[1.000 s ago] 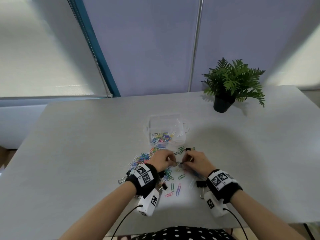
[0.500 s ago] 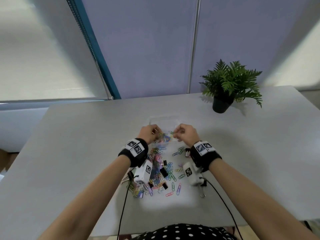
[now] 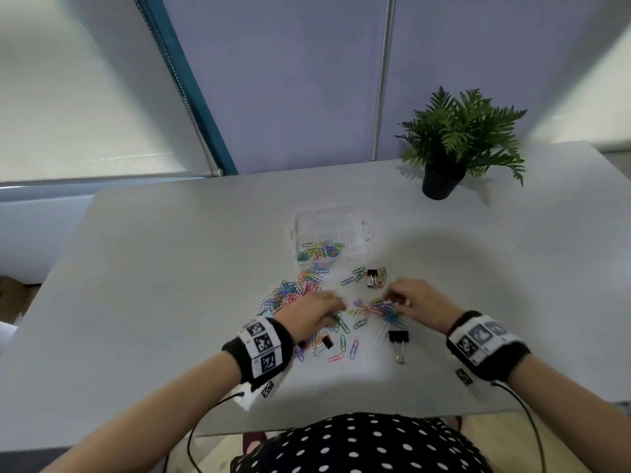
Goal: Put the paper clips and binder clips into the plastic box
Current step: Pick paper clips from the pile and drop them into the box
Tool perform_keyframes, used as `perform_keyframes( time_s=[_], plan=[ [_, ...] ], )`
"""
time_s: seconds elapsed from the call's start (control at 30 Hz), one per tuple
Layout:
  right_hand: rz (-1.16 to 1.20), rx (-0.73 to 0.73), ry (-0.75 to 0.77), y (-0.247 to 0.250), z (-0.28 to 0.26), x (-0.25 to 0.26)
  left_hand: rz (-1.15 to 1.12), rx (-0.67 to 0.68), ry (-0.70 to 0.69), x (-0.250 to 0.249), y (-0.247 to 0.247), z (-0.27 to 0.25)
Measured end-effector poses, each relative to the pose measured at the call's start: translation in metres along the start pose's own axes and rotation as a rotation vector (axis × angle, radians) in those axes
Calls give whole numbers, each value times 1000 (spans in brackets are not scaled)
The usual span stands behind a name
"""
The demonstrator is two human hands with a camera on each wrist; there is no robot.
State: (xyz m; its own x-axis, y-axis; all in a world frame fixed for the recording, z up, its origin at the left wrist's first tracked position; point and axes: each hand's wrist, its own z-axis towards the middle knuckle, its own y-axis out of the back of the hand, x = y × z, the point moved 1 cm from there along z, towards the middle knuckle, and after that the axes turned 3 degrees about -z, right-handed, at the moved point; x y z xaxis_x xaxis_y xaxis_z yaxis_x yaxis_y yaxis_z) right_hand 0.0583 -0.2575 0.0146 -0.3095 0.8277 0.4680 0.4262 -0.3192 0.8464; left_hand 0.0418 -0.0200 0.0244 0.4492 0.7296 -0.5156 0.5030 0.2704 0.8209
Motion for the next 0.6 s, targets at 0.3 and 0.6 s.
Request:
perform_keyframes(
  time_s=[0.3,0.6],
  plan=[
    [-87,57,7,-46,-26,-2,141,10,-45,-34,-36,25],
    [-79,-82,-178,-33,-7,2,176,-84,148,-39,-42,58]
  ],
)
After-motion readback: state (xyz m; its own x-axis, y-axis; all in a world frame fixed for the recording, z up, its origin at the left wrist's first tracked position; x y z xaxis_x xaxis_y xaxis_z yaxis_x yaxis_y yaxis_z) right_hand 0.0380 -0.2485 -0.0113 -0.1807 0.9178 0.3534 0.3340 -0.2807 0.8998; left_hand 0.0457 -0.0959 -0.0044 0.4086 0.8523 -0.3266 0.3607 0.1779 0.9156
